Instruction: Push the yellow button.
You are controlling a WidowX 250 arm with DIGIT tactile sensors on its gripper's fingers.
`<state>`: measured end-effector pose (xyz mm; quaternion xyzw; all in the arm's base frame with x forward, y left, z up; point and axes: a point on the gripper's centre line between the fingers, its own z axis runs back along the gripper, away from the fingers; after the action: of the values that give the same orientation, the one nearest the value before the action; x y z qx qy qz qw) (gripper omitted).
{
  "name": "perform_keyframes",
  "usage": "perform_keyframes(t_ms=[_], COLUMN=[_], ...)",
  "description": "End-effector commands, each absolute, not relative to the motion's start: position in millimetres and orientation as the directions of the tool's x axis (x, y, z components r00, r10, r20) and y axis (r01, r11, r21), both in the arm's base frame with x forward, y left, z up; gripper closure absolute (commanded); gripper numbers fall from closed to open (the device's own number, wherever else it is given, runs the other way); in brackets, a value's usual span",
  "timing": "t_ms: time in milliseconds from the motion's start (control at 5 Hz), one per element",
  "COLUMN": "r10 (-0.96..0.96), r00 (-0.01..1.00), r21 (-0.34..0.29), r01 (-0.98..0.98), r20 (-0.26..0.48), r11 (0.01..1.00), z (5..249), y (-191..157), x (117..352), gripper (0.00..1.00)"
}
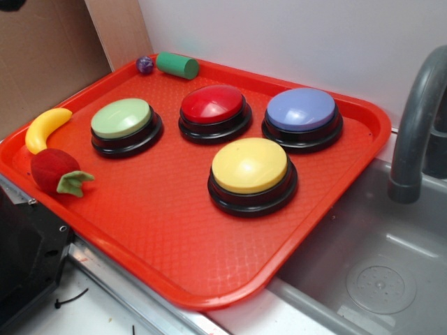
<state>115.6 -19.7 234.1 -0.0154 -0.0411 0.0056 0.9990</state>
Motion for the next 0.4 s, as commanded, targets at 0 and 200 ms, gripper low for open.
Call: perform_keyframes(t_ms=[0, 200], r10=[0.012, -0.236], r00=[0.997, 0.967], r21=[-0.031, -0.009], r01=[-0.010, 0.238], r20=[0.082, 0.093], r11=[0.999, 0.971], z=[234.1, 189.8], y=[-19.7, -69.7], x=[115.6, 165.6], gripper=[0.00, 0.00])
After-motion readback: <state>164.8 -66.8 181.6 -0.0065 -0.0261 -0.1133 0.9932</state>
